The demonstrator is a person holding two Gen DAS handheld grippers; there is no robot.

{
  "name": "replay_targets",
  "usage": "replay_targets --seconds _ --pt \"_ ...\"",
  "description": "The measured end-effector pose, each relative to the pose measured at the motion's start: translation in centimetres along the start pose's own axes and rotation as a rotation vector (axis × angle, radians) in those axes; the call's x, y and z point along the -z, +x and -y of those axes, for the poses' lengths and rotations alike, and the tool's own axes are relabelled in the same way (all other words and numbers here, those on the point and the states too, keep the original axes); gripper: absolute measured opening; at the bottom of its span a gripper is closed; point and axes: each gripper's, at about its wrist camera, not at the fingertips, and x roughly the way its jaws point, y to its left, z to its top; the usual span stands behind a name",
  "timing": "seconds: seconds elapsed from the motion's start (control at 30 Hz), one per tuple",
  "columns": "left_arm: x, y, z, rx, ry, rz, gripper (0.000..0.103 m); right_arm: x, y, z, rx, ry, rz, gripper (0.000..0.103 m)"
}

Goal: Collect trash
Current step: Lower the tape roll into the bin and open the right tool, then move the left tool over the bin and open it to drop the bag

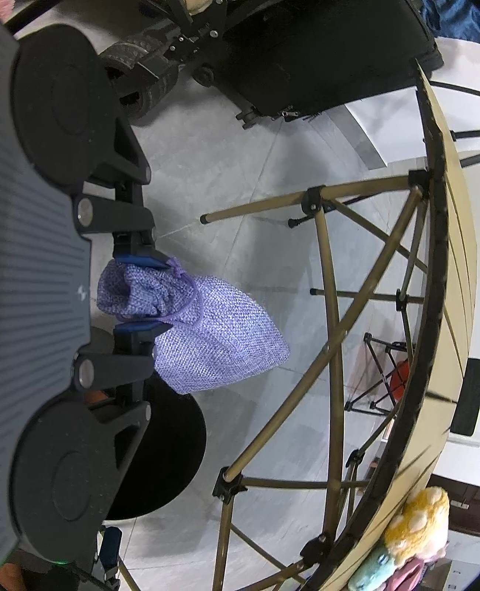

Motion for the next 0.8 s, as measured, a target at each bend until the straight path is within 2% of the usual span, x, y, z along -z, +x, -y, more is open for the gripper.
replay_targets --seconds 0.8 --pt "1.6 -0.1 8.8 0.041 0.152 -0.014 0.028 3.0 -3.6 9.3 0.018 0.149 0.064 0.103"
